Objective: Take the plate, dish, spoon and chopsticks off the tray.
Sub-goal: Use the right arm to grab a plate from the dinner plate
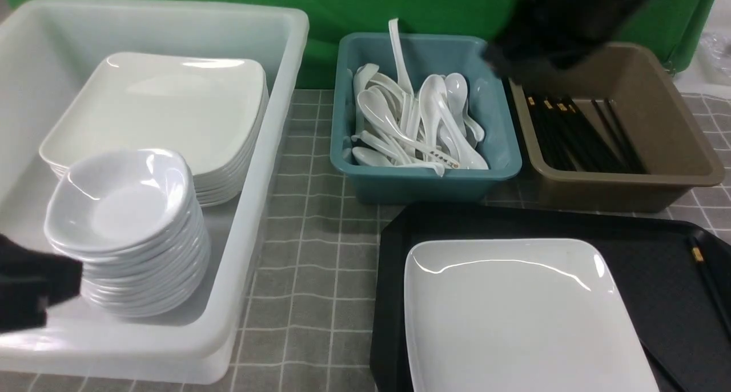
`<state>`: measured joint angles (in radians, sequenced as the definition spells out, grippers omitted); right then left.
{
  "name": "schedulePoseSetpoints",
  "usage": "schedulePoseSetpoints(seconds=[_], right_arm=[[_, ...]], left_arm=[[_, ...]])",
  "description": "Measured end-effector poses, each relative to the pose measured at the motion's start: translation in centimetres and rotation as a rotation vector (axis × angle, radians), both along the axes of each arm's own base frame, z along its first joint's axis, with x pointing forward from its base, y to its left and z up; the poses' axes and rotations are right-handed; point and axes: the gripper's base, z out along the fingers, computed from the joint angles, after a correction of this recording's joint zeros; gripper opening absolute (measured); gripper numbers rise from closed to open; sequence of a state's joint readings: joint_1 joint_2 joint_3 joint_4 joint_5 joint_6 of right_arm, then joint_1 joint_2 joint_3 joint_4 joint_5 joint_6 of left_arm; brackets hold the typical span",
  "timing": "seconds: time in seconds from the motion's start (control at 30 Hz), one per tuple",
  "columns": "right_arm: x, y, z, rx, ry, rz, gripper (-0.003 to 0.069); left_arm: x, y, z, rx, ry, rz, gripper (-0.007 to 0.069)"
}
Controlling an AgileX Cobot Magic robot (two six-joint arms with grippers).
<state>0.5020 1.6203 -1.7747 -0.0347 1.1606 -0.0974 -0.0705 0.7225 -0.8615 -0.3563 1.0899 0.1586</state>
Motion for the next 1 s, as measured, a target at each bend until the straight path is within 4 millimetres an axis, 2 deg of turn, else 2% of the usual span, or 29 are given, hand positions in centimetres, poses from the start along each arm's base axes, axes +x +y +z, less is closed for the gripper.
schedulePoseSetpoints(seconds=[0.07,0.17,0.23,0.27,0.3,0.47,0.57,0.7,1.0], right_arm=[[-0.3,-5.1,-3.1,0.037,0.120,-0.129,0.0020],[-0.8,-9.8,-8.0,0.124,0.262,-0.281,0.0025],[-1.0,-10.8,-10.0,0.165,0.302,-0.316,0.0038],[-1.0,-12.1,-12.5,0.213,0.338,-0.367,0.0069],[-1.0,-12.8,-14.1,0.236,0.359,-0.392,0.0099],[0.3,-13.5,-18.9,0.241,0.380,-0.432,0.0309],[2.1,-13.6,-21.5,0.242,0.363,-0.468,0.0410],[3.9,-13.9,-23.1,0.238,0.343,-0.490,0.0440],[6.5,-13.8,-24.2,0.237,0.305,-0.463,0.0447]], left_arm=[[0.0,-0.5,-1.4,0.001,0.033,-0.034,0.0006],[0.2,-0.6,-2.3,0.007,0.040,-0.039,0.0006],[0.2,-0.6,-2.3,0.009,0.034,-0.036,0.0006],[0.3,-0.6,-2.2,0.007,0.022,-0.031,0.0006],[0.4,-0.6,-2.2,0.005,0.015,-0.028,0.0006],[0.8,-0.7,-2.3,-0.008,0.016,-0.025,0.0006],[1.1,-0.7,-2.5,-0.002,0.035,-0.025,0.0006],[1.1,-0.7,-2.8,0.009,0.059,-0.031,0.0006],[0.9,-0.5,-3.0,0.027,0.100,-0.022,0.0006]])
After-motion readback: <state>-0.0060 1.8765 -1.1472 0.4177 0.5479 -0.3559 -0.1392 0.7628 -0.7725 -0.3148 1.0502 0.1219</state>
